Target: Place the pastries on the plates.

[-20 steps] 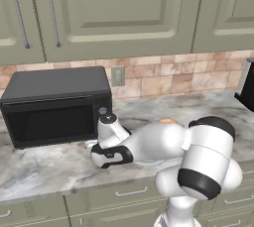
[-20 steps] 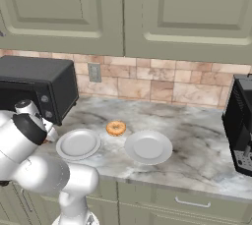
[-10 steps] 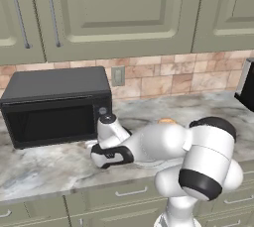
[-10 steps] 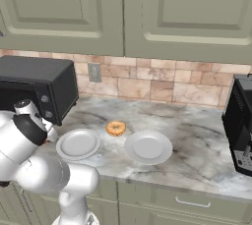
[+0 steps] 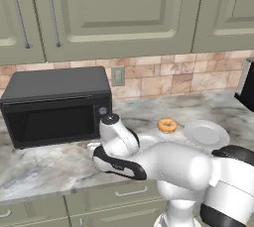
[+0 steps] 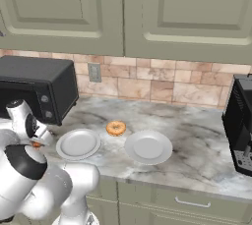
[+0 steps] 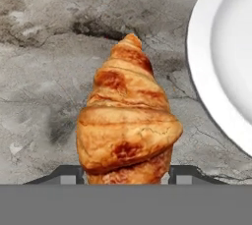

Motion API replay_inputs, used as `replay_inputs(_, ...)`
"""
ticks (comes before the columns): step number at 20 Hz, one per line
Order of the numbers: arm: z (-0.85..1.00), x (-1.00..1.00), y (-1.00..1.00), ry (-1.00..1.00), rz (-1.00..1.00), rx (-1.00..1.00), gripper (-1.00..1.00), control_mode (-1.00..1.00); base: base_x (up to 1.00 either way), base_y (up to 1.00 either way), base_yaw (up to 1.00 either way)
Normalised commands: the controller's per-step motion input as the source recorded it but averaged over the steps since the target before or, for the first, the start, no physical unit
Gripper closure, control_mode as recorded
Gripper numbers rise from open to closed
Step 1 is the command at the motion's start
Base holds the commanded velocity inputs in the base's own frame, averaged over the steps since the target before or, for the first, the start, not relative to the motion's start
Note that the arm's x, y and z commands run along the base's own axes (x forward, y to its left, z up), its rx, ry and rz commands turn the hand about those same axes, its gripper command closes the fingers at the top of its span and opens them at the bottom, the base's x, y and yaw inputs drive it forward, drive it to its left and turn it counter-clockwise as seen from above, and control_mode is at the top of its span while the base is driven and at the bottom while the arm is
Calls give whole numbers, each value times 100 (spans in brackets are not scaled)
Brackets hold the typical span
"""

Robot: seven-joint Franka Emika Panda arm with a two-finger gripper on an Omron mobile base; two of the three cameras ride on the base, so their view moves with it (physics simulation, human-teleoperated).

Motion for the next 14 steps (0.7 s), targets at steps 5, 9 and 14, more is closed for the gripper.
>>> replay_inputs(5, 10, -32, -64, -4, -11, 0, 100, -100, 0, 0, 0)
replay_inputs(9, 24, -28, -74, -3, -11, 0, 100, -100, 0, 0, 0)
replay_inputs(14, 7, -1, -81, -5, -13, 0, 100, -100, 0, 0, 0)
